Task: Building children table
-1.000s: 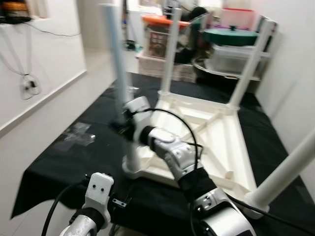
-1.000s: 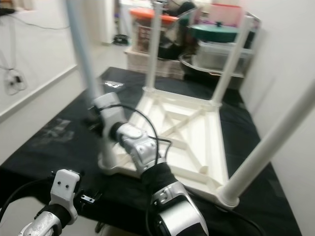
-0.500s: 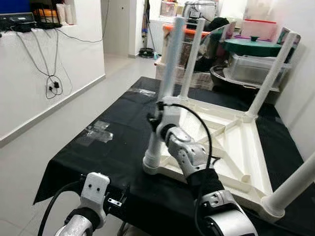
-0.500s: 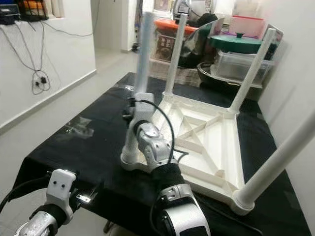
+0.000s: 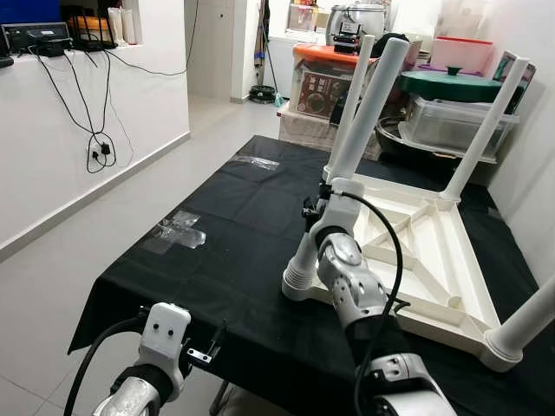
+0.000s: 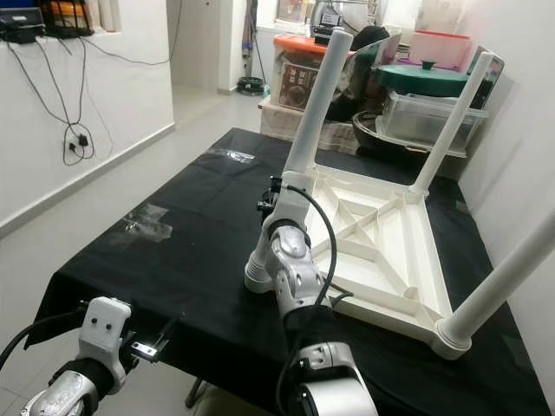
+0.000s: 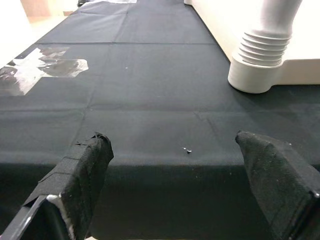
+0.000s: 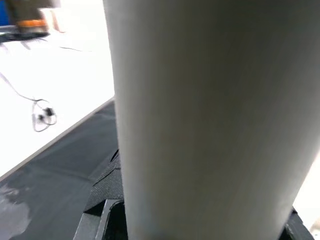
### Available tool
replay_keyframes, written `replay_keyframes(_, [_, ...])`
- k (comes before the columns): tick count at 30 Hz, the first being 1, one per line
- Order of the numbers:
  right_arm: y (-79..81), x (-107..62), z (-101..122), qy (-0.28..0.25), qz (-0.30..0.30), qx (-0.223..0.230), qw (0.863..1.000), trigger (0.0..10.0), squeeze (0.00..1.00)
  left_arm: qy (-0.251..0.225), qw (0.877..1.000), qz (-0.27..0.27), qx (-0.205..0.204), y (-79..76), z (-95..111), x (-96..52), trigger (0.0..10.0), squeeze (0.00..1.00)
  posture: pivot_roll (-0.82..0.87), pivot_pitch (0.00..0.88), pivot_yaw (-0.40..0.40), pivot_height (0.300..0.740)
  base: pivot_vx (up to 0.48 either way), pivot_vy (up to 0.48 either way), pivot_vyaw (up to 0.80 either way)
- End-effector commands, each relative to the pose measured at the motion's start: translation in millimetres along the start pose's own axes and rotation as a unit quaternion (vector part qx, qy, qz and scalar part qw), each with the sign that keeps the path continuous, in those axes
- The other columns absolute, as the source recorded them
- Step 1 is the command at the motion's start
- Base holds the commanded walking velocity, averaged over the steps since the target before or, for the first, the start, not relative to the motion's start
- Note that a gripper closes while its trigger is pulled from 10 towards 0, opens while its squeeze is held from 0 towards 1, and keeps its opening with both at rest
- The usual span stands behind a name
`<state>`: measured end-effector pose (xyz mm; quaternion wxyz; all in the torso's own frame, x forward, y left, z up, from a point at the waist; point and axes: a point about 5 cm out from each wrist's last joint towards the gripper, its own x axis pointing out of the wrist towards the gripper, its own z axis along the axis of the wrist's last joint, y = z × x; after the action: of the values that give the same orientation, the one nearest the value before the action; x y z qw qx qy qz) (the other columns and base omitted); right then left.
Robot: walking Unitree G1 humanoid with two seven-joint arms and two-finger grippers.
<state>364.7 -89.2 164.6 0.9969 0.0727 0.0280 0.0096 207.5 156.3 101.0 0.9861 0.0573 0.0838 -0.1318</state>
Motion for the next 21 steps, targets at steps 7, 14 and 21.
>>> replay_keyframes(7, [13.8, -2.4, -30, 0.051, 0.122, -0.054, 0.990, 10.0, 0.00, 0.001, 1.000, -0.003, 0.009, 0.3, -1, 2.1, 10.0, 0.00, 0.12, 0.000, -0.086, 0.740, 0.000, 0.000, 0.00])
replay_keyframes(14, [34.4, -7.2, -32, 0.057, 0.252, -0.063, 0.964, 10.0, 0.00, 0.002, 1.000, -0.001, 0.007, 0.4, -1, 1.8, 10.0, 0.00, 0.13, 0.000, -0.090, 0.740, 0.000, 0.000, 0.00])
replay_keyframes(21, [47.0, -13.2, -33, 0.068, 0.374, -0.072, 0.922, 10.0, 0.00, 0.002, 1.000, 0.001, 0.005, 0.0, -1, 1.8, 10.0, 0.00, 0.14, 0.000, -0.109, 0.740, 0.000, 0.000, 0.00])
